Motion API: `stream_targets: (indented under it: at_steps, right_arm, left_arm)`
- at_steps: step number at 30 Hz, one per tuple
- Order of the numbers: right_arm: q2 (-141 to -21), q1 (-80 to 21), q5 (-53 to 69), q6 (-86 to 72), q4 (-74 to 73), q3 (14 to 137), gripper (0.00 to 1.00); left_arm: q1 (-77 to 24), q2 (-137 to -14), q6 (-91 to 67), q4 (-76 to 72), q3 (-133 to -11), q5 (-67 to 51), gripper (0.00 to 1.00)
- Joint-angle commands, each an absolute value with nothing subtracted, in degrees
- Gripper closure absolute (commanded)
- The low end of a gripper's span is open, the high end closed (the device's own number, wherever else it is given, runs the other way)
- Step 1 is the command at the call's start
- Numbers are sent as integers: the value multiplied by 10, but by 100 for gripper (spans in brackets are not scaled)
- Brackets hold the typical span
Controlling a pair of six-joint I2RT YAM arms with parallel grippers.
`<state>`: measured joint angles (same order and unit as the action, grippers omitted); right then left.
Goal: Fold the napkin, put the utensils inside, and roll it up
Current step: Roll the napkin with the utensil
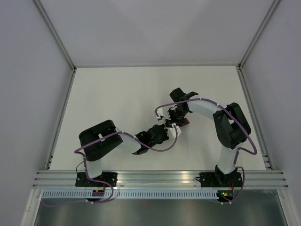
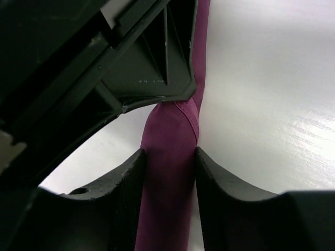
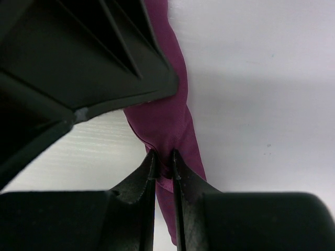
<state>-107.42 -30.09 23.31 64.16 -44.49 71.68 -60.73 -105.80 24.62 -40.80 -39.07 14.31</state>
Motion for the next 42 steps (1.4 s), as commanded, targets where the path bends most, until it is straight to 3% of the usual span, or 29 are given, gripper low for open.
stream_targets:
  at_steps: [1, 3, 5, 7, 11, 22, 42]
  right_arm:
    - [-1120, -297, 217, 639, -463, 704, 81]
    - [-1120, -297, 222, 636, -469, 710, 78]
    - [-1121, -294, 228, 629, -478, 722, 67]
    - [-1121, -292, 233, 621, -483, 732, 56]
    - [-1114, -270, 257, 600, -507, 780, 45]
    - [-1053, -170, 294, 435, -497, 874, 39]
    - [-1010, -62, 220, 285, -413, 766, 39]
  left_arm:
    - [-599, -1079, 214, -351, -416, 112, 56]
    - [-598, -1081, 207, -337, -420, 108, 58]
    - [-594, -1084, 193, -320, -424, 104, 77]
    - [-591, -1087, 178, -306, -430, 98, 88]
    - [-586, -1092, 152, -289, -432, 83, 97]
    - [-585, -1121, 64, -251, -446, 97, 98]
    - [-605, -1223, -191, -12, -646, 190, 95]
